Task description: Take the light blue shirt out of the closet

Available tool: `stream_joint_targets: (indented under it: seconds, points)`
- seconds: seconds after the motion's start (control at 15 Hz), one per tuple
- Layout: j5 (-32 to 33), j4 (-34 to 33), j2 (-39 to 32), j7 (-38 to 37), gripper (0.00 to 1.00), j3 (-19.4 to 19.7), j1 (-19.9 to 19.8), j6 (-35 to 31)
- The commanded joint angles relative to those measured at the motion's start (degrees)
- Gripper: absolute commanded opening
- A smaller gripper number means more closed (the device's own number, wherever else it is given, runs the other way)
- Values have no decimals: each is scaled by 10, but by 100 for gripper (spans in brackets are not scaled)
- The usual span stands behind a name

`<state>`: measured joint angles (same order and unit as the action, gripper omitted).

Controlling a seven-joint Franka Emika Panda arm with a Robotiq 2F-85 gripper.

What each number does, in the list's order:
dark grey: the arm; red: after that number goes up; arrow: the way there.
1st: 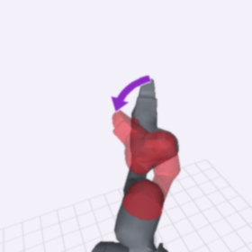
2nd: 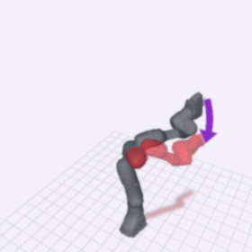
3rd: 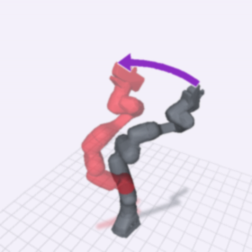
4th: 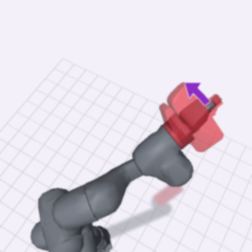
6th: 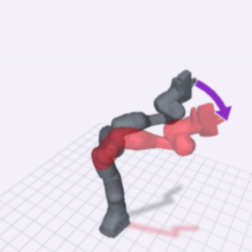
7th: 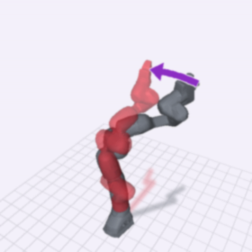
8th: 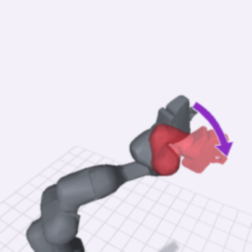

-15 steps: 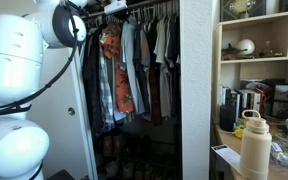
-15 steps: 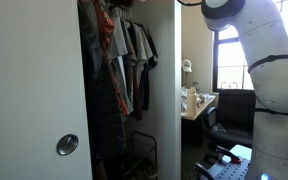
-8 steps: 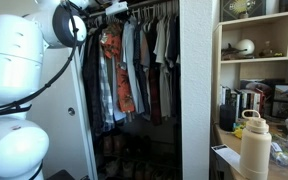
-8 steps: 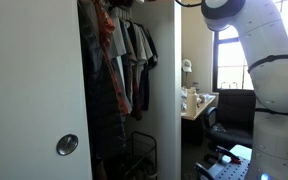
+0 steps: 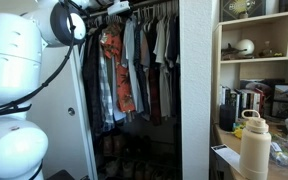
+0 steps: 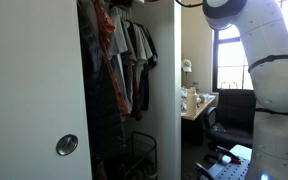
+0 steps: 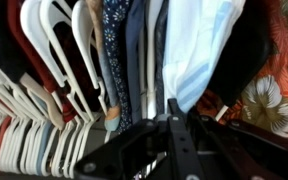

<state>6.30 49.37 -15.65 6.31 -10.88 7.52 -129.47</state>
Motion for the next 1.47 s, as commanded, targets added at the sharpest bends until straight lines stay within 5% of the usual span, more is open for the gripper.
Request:
stream_joint_targets:
  seconds: [0.0, 0.87, 1.4]
  points:
    - [-23, 28, 9, -11, 7, -6, -7, -79]
    - [-136, 99, 54, -93, 7, -3, -35, -118]
    - [-276, 185, 114, -46, 7, -3, -57, -165]
